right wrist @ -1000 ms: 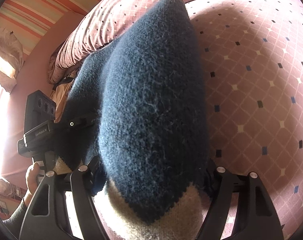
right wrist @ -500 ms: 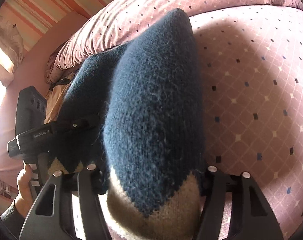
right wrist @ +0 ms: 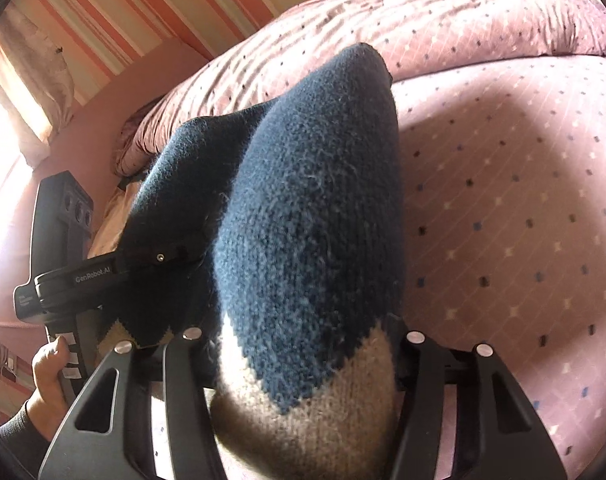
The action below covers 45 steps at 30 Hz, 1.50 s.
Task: Fold small clothes
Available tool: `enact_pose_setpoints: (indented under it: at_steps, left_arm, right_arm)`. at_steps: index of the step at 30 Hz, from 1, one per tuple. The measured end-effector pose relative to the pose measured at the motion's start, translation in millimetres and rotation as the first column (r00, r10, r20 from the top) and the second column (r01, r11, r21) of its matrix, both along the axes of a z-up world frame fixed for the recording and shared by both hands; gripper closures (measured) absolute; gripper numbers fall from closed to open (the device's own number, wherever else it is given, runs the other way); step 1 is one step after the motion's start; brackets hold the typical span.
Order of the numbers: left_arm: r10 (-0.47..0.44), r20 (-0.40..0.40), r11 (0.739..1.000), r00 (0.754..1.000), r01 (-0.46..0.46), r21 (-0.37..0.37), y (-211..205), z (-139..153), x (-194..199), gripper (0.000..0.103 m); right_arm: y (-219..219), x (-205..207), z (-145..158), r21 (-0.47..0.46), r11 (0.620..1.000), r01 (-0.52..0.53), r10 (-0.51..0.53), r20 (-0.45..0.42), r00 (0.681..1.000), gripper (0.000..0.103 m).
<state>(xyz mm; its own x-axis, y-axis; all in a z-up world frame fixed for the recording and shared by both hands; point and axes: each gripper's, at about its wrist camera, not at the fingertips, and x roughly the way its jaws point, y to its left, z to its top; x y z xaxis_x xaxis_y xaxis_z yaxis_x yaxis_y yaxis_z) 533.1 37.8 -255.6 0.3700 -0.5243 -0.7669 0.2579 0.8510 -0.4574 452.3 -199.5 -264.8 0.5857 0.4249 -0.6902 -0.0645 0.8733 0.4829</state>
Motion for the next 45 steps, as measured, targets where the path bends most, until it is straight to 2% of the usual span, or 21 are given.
enact_pose_setpoints:
  at_steps: [4, 9, 16, 22, 27, 31, 39, 45]
  left_arm:
    - [-0.022, 0.008, 1.000, 1.000, 0.022, 0.006, -33.9, 14.6, -2.7, 0.056]
    - [-0.075, 0.019, 0.997, 0.997, 0.076, -0.002, -83.3, 27.7, -13.8, 0.056]
    - [-0.153, 0.032, 0.988, 0.988, 0.154, -0.032, -191.4, 47.2, -48.6, 0.056]
    - [-0.203, 0.012, 0.978, 0.979, 0.203, -0.036, -275.6, 30.8, -90.3, 0.056]
    - [-0.243, -0.008, 0.970, 0.970, 0.243, -0.004, -330.4, -6.1, -105.3, 0.056]
    - [-0.246, -0.017, 0.969, 0.969, 0.246, 0.018, -343.0, -33.4, -110.1, 0.055]
    - [-0.259, 0.027, 0.965, 0.966, 0.258, 0.042, -345.5, -40.0, -114.8, 0.045]
    - [-0.261, 0.023, 0.964, 0.965, 0.260, 0.050, -344.4, -40.3, -111.7, 0.044]
  right_arm:
    - [-23.0, -14.6, 14.5, -0.011, 0.999, 0.035, -0.035, 0.006, 0.999, 0.049]
    - [-78.6, -43.5, 35.5, -0.026, 0.995, 0.094, -0.094, 0.014, 0.995, 0.049]
    - [-179.4, -97.6, 61.9, -0.051, 0.980, 0.193, -0.192, 0.016, 0.981, 0.049]
    - [-253.9, -148.4, 58.2, -0.097, 0.965, 0.246, -0.247, -0.007, 0.969, 0.049]
    - [-296.6, -171.5, 24.6, -0.105, 0.953, 0.284, -0.290, -0.049, 0.956, 0.049]
    - [-313.6, -177.4, -8.5, -0.073, 0.954, 0.291, -0.296, -0.075, 0.952, 0.048]
    - [-319.3, -184.1, -29.6, 0.002, 0.956, 0.293, -0.292, -0.084, 0.953, 0.044]
    - [-322.7, -181.9, -33.1, 0.014, 0.954, 0.300, -0.297, -0.087, 0.951, 0.043]
